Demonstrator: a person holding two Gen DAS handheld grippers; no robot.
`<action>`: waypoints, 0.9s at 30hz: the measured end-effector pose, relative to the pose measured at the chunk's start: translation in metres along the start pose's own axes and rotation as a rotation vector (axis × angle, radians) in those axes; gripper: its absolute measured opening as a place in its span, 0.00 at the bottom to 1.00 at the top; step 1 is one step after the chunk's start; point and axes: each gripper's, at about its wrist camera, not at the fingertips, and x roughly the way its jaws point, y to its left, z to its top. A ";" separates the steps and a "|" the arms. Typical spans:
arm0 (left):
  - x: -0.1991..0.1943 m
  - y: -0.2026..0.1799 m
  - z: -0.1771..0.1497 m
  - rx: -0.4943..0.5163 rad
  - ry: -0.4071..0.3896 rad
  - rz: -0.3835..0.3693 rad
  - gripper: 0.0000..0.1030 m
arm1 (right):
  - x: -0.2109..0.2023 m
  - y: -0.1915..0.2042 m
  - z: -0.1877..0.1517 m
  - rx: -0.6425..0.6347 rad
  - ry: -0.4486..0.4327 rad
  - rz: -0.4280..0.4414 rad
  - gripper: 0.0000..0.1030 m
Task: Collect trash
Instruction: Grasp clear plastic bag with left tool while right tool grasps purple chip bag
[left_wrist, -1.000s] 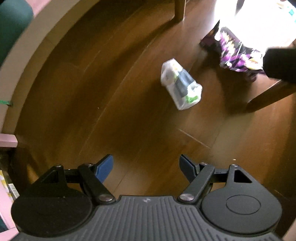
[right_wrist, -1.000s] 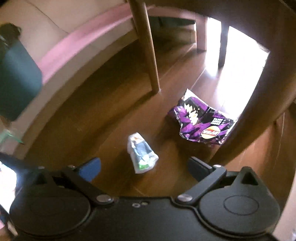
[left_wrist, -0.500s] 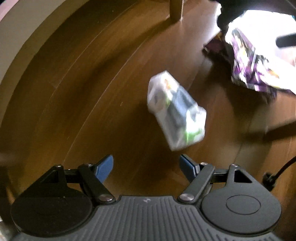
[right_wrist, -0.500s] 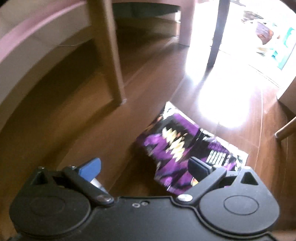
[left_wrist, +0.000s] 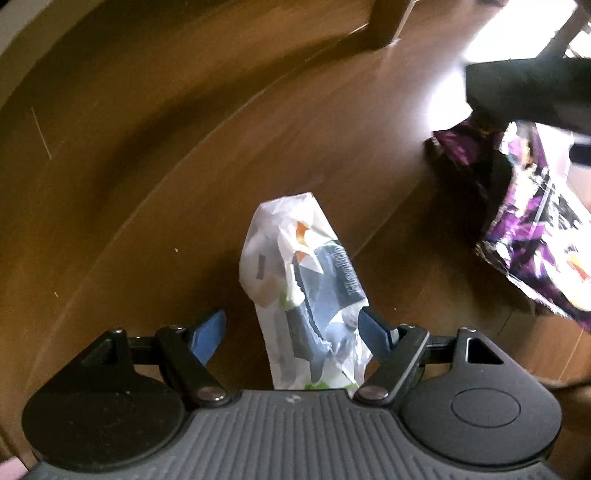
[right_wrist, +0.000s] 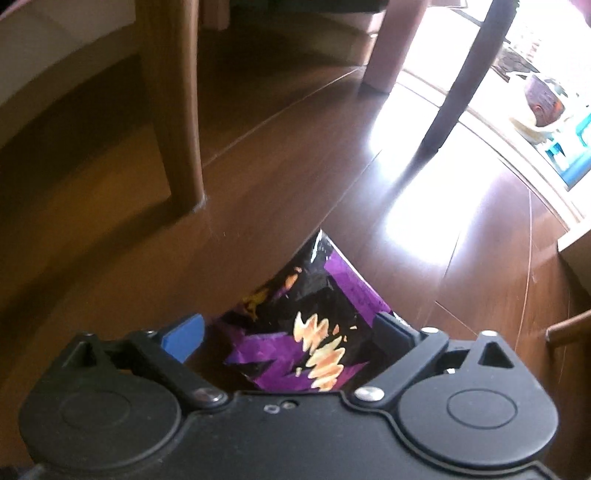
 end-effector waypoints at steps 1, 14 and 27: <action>0.003 0.000 0.001 -0.009 0.017 -0.010 0.75 | 0.004 -0.001 0.000 0.005 0.017 -0.001 0.83; 0.014 -0.003 0.003 0.028 0.062 -0.009 0.13 | -0.007 -0.005 -0.039 -0.004 0.041 0.053 0.00; 0.010 0.031 -0.019 0.043 0.112 0.059 0.07 | -0.063 0.026 -0.055 -0.019 -0.103 0.039 0.29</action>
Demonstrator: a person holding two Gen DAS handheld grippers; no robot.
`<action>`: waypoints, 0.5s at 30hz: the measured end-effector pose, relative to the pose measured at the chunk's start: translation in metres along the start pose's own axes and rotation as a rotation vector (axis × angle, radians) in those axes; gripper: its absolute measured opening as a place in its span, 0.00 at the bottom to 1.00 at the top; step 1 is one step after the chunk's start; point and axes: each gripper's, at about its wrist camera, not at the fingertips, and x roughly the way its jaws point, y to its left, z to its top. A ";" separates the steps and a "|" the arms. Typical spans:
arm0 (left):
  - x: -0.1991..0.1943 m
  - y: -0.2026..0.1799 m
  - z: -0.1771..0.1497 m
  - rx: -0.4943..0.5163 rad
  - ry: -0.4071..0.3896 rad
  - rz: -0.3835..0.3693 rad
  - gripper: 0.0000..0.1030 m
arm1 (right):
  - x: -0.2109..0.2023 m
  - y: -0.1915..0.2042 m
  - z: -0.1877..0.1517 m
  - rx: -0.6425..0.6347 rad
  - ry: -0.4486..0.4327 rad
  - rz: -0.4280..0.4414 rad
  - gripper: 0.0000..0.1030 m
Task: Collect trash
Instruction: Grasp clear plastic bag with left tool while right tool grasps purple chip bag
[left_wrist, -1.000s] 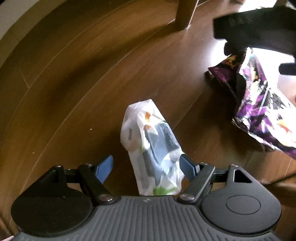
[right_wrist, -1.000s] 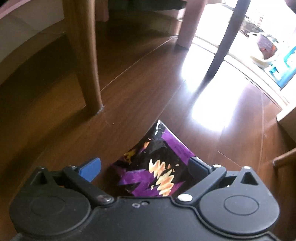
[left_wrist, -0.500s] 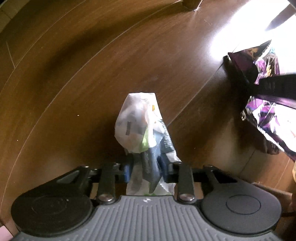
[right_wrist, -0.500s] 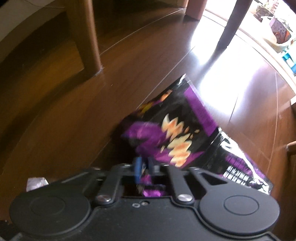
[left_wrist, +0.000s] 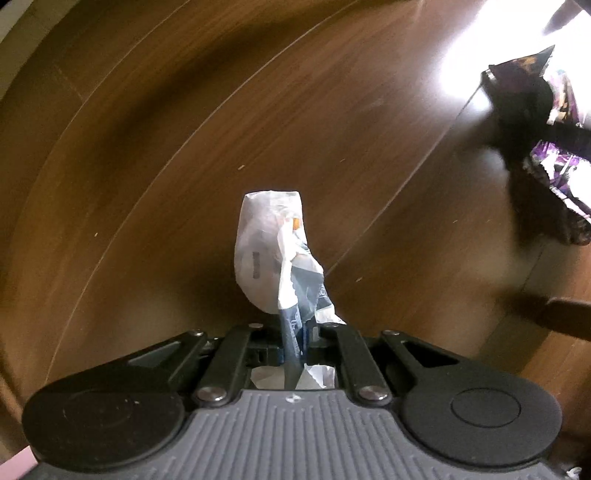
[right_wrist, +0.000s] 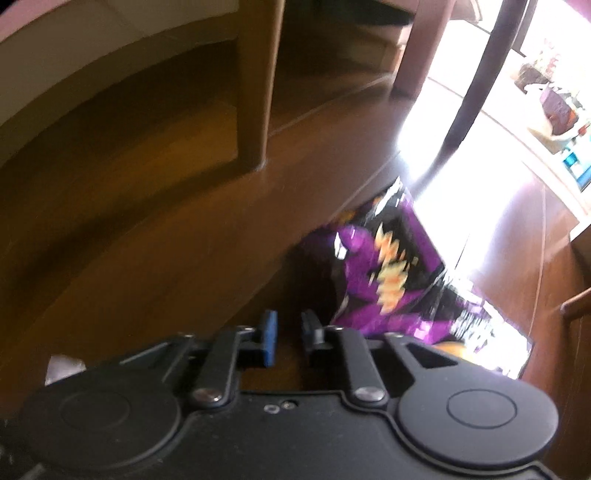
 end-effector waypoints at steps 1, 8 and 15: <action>0.001 0.002 0.001 -0.006 0.003 0.006 0.07 | 0.001 -0.003 0.010 0.025 -0.008 -0.009 0.36; 0.002 -0.002 0.015 -0.050 0.002 0.004 0.07 | 0.027 -0.020 0.083 0.149 -0.015 -0.141 0.96; 0.003 -0.007 0.018 -0.101 -0.011 -0.036 0.07 | 0.074 -0.043 0.097 0.242 0.077 -0.229 1.00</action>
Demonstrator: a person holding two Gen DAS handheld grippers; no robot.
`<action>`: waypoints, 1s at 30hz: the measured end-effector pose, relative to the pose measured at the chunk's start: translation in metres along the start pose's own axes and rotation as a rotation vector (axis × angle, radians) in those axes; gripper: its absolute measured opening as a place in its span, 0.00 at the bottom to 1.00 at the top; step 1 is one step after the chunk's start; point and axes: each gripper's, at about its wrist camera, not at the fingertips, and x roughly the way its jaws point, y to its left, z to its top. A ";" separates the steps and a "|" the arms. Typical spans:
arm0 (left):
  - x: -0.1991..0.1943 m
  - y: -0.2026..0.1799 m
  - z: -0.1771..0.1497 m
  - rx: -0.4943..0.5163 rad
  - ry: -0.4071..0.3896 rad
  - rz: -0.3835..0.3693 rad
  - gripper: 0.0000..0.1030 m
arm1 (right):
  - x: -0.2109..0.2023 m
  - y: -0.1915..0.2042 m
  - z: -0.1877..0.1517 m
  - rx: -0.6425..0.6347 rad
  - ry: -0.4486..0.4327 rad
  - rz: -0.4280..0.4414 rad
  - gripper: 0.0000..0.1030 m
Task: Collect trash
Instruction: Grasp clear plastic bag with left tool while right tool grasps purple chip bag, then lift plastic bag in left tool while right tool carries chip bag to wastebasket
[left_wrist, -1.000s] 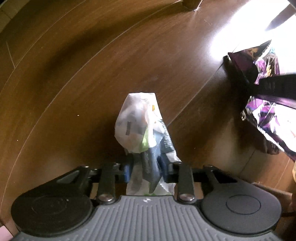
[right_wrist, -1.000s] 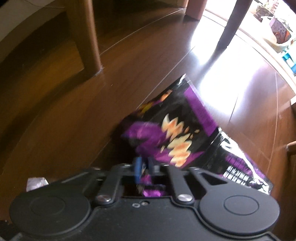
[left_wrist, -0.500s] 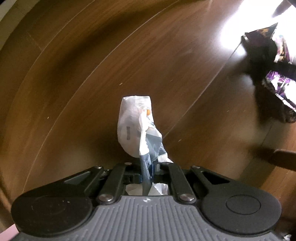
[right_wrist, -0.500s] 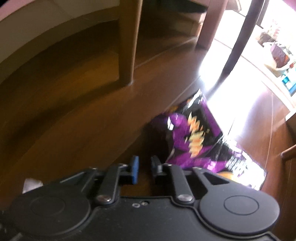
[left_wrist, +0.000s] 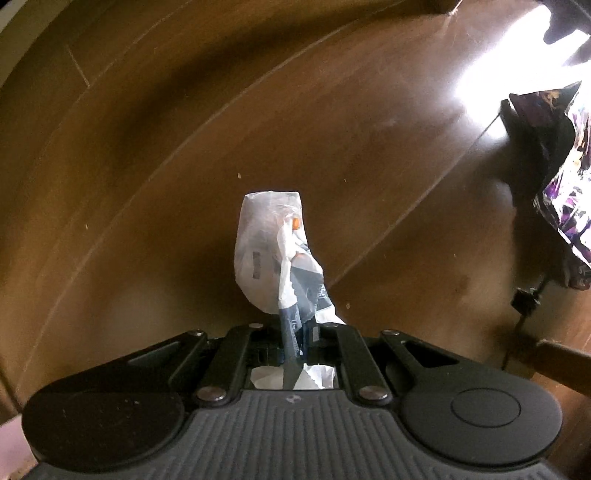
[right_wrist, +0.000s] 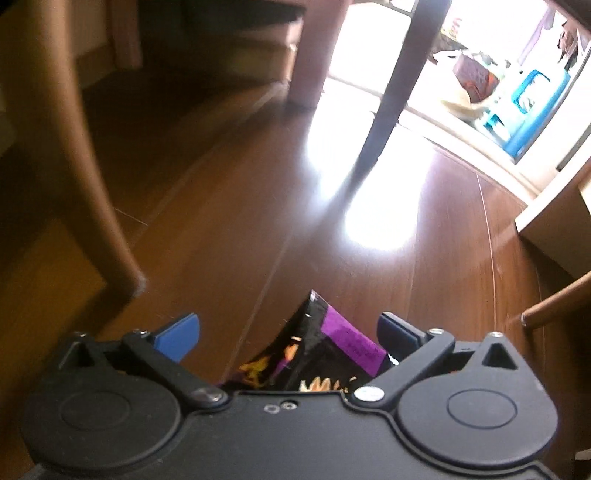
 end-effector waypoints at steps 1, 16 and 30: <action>0.002 -0.001 -0.003 -0.004 0.009 -0.001 0.07 | 0.008 -0.002 -0.002 0.000 0.022 0.013 1.00; -0.009 -0.020 -0.022 0.064 0.027 0.018 0.07 | 0.000 -0.016 -0.065 -0.141 0.095 0.220 0.02; -0.049 -0.019 -0.076 0.160 0.047 0.111 0.07 | -0.163 -0.040 -0.137 -0.137 0.071 0.570 0.01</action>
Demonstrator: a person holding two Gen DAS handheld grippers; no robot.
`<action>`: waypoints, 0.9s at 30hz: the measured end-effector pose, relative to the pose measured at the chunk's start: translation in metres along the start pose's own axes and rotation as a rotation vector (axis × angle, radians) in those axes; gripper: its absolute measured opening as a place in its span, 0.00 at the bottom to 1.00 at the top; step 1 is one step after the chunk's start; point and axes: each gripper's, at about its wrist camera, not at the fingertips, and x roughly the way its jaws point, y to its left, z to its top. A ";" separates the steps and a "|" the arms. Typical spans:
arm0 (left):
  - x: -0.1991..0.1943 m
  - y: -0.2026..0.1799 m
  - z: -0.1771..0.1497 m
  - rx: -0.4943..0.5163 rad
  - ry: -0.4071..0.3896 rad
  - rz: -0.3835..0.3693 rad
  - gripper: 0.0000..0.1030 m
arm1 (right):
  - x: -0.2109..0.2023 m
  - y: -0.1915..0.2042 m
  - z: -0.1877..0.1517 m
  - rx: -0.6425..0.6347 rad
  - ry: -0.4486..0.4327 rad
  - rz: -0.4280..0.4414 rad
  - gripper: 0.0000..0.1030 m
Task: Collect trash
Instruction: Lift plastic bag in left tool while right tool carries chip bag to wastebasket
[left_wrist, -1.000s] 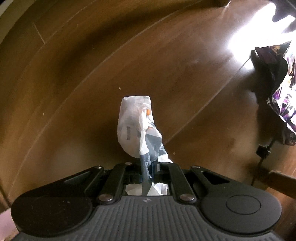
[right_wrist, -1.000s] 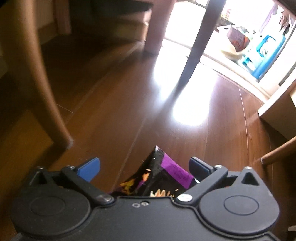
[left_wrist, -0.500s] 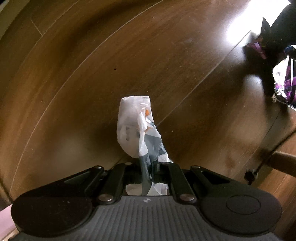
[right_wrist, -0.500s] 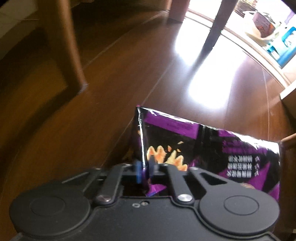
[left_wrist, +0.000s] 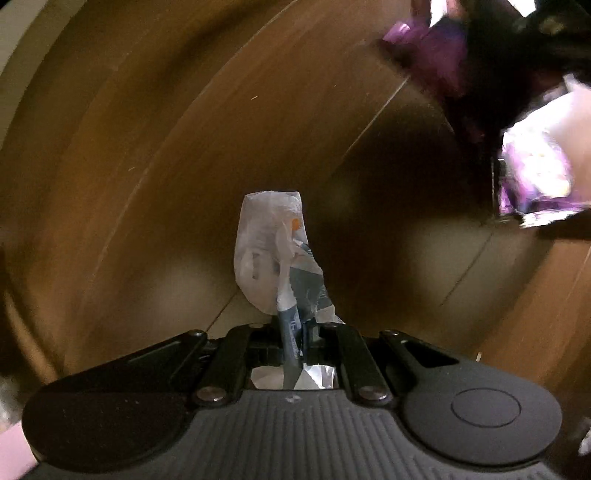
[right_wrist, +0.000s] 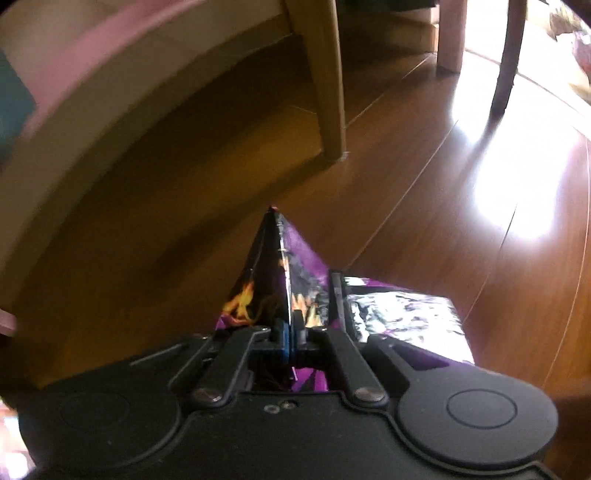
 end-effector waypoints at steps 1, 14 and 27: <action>-0.008 0.005 -0.007 -0.023 0.005 -0.021 0.07 | -0.013 0.002 -0.002 0.010 -0.003 0.022 0.01; -0.150 0.015 -0.072 0.054 -0.010 -0.021 0.07 | -0.227 0.011 -0.028 0.207 -0.060 -0.008 0.01; -0.367 0.006 -0.106 0.236 -0.114 -0.138 0.07 | -0.480 0.031 0.003 0.268 -0.202 -0.049 0.01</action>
